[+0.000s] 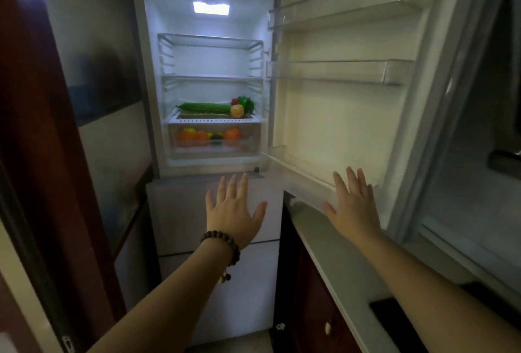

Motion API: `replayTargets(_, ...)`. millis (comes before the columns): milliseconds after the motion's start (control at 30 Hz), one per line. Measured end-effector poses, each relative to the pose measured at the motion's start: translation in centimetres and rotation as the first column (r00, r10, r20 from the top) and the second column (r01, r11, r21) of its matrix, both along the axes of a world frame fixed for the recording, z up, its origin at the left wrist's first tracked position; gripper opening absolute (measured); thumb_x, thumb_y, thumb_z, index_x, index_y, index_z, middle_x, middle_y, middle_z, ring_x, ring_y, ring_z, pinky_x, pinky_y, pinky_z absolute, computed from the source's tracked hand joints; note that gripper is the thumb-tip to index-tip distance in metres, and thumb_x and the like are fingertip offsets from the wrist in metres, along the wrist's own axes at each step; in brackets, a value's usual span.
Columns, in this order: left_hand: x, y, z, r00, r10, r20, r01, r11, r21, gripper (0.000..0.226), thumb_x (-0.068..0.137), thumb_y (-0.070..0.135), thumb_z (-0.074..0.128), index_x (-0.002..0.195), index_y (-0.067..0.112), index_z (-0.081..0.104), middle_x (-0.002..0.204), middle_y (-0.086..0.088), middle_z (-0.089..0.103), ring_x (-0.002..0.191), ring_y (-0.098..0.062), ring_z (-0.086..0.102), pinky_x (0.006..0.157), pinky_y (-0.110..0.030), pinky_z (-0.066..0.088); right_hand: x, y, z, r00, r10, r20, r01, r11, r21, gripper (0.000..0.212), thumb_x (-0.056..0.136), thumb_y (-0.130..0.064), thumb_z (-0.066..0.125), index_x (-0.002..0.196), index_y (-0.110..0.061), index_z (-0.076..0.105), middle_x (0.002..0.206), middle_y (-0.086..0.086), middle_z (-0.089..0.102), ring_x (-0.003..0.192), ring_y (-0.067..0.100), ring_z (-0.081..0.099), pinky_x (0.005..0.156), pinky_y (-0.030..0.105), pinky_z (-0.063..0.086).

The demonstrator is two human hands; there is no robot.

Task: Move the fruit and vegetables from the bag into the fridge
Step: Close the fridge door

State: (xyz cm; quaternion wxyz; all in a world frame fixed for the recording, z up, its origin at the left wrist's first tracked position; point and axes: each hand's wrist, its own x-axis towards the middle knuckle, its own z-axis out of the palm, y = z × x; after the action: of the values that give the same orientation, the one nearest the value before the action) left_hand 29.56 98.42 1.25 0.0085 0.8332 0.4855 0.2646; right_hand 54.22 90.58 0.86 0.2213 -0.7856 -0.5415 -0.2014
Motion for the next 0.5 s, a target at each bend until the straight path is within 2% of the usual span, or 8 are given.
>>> replayTargets(67,-0.9,-0.9,-0.5,1.000,-0.010,-0.009,0.010,1.000,-0.011,0.075,0.090,0.063,0.023,0.150,0.024,0.000,0.159,-0.001,0.003,0.145,-0.021,-0.006,0.116,-0.053,0.003,0.3,-0.7,-1.0,0.995,-0.053,-0.083,0.043,0.992,-0.117,0.074,0.091,-0.041,0.051,0.149,-0.013,0.016,0.157,0.015,0.009,0.145,0.032,-0.001,0.118,0.043,0.009)
replayTargets(133,-1.9,-1.6,-1.0,1.000,-0.001,-0.023,0.001,1.000,-0.024,0.075,0.091,0.063,0.024,0.150,0.024,0.001,0.159,-0.001,0.004,0.145,-0.021,-0.005,0.116,-0.053,0.004,0.1,-1.2,-1.9,0.994,-0.061,-0.095,0.043,0.983,-0.178,0.070,0.091,-0.037,0.052,0.148,-0.013,0.020,0.157,0.013,0.010,0.145,0.030,-0.002,0.117,0.042,0.013)
replayTargets(200,-2.8,-2.1,-1.6,0.999,0.016,-0.031,-0.017,0.999,-0.036,0.075,0.090,0.063,0.024,0.150,0.025,0.000,0.158,-0.001,0.004,0.145,-0.022,-0.005,0.116,-0.053,0.004,-0.4,-1.6,-2.2,0.996,-0.073,-0.055,0.061,0.981,-0.184,0.067,0.090,-0.031,0.051,0.147,-0.014,0.022,0.156,0.012,0.011,0.145,0.029,0.000,0.117,0.041,0.015)
replayTargets(333,-4.1,-2.5,-2.6,0.998,0.056,-0.016,-0.056,0.998,-0.022,0.076,0.089,0.065,0.026,0.149,0.028,0.000,0.158,0.000,0.006,0.145,-0.022,-0.004,0.116,-0.052,0.002,-1.6,-1.8,-1.7,0.997,-0.058,-0.060,0.049,0.989,-0.143,0.082,0.086,-0.028,0.055,0.149,-0.007,0.008,0.155,0.012,0.019,0.144,0.028,0.010,0.118,0.041,0.014)
replayTargets(500,-6.2,-2.5,-3.1,0.997,0.076,-0.018,-0.077,0.997,-0.025,0.076,0.088,0.066,0.026,0.149,0.029,-0.001,0.158,0.002,0.005,0.145,-0.021,-0.005,0.115,-0.050,-0.001,-5.0,-1.4,-1.9,0.999,-0.033,0.009,0.034,0.987,-0.158,0.077,0.088,-0.031,0.050,0.148,-0.004,0.011,0.155,0.012,0.018,0.145,0.026,0.011,0.119,0.039,0.006)
